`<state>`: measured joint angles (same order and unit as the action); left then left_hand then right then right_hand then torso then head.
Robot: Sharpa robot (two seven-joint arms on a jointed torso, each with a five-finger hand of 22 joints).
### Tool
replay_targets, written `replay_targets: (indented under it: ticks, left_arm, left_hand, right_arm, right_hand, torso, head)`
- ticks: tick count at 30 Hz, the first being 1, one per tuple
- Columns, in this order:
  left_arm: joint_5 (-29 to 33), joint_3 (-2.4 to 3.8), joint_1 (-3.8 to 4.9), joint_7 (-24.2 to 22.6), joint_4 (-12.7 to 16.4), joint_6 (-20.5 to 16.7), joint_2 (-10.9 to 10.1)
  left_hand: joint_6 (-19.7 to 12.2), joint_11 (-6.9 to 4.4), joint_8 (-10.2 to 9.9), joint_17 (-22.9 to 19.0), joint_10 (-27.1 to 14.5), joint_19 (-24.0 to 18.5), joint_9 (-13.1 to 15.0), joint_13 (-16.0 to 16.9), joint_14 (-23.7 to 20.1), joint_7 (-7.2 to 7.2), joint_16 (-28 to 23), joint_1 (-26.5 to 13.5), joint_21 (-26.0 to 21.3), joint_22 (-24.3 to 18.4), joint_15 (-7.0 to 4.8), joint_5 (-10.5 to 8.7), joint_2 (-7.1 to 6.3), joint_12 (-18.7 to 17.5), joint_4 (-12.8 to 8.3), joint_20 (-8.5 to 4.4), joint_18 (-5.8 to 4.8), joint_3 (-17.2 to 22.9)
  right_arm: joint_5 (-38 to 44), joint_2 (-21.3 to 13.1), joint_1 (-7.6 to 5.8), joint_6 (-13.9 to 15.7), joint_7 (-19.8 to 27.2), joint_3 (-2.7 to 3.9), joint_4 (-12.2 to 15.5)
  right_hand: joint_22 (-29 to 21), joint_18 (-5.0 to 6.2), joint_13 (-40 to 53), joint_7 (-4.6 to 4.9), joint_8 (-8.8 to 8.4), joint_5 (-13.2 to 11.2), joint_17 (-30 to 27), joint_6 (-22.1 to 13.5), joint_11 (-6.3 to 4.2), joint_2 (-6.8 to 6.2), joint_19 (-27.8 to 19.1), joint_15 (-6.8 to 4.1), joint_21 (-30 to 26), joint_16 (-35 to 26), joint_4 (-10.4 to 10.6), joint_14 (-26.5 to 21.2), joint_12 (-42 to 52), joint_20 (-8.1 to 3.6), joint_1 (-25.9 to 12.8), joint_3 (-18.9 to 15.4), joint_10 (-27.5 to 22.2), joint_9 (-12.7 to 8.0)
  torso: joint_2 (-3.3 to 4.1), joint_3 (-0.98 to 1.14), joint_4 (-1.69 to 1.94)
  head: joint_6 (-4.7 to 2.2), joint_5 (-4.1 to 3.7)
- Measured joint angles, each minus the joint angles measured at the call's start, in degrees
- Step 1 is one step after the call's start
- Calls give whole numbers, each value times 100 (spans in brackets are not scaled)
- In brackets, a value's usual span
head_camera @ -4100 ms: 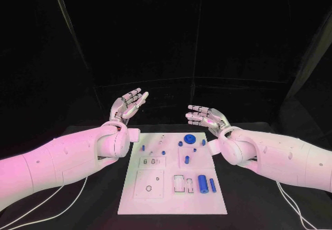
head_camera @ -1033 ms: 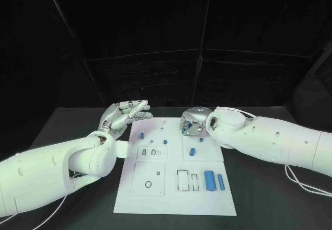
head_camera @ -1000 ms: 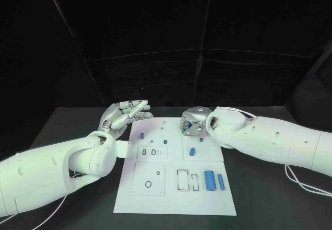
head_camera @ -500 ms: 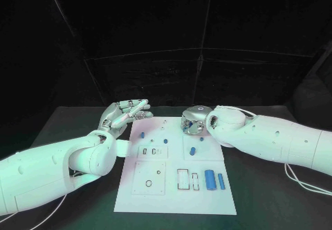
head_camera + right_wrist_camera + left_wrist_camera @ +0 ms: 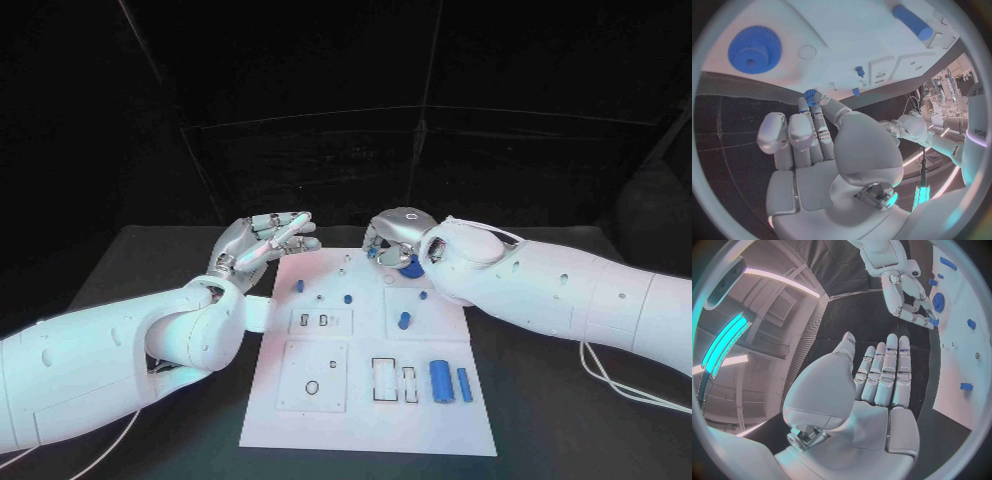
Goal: Assemble the parts on the task board
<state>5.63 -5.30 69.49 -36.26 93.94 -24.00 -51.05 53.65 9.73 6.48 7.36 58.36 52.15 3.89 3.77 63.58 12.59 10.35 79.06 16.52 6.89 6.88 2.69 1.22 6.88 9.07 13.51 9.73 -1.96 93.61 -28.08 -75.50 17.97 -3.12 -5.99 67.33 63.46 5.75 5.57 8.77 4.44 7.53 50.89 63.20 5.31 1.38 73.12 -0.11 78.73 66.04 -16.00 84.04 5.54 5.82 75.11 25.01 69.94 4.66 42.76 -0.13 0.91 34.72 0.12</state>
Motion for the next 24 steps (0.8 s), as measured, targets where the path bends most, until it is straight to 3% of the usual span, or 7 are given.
replay_targets:
  ticks: [8,13,24]
  left_arm:
    - [-1,1,0,1,34,10,-11]
    - [-2,1,2,1,48,15,-10]
    - [-3,1,14,2,76,21,-9]
  left_hand:
    - [0,0,0,4,0,0,0,0,0,0,-20,0,0,-5,0,0,0,-22,0,0,0,0]
    - [0,0,0,4,0,0,1,-4,0,0,-20,0,0,-5,0,0,0,-22,0,0,-1,0]
    - [0,0,0,3,0,0,1,-5,0,0,-20,0,0,-4,0,0,0,-22,0,0,-1,0]
  right_arm:
    - [-17,331,2,243,30,27,-353]
    - [-45,540,4,308,84,30,-524]
    - [-104,807,7,192,179,30,-813]
  right_hand:
    - [10,0,8,0,0,-1,0,0,0,0,0,0,4,0,1,0,-2,0,0,30,0,-6]
    - [23,1,6,0,0,-2,6,0,0,0,0,0,22,23,17,0,-6,0,0,47,0,-10]
    - [39,1,4,21,-23,-6,13,-21,0,-41,19,0,46,46,23,0,-36,20,-41,52,0,-17]
  torso:
    - [36,0,26]
    - [65,-6,50]
    - [98,-16,72]
  head:
    - [-30,12]
    - [-47,-20]
    - [-38,-27]
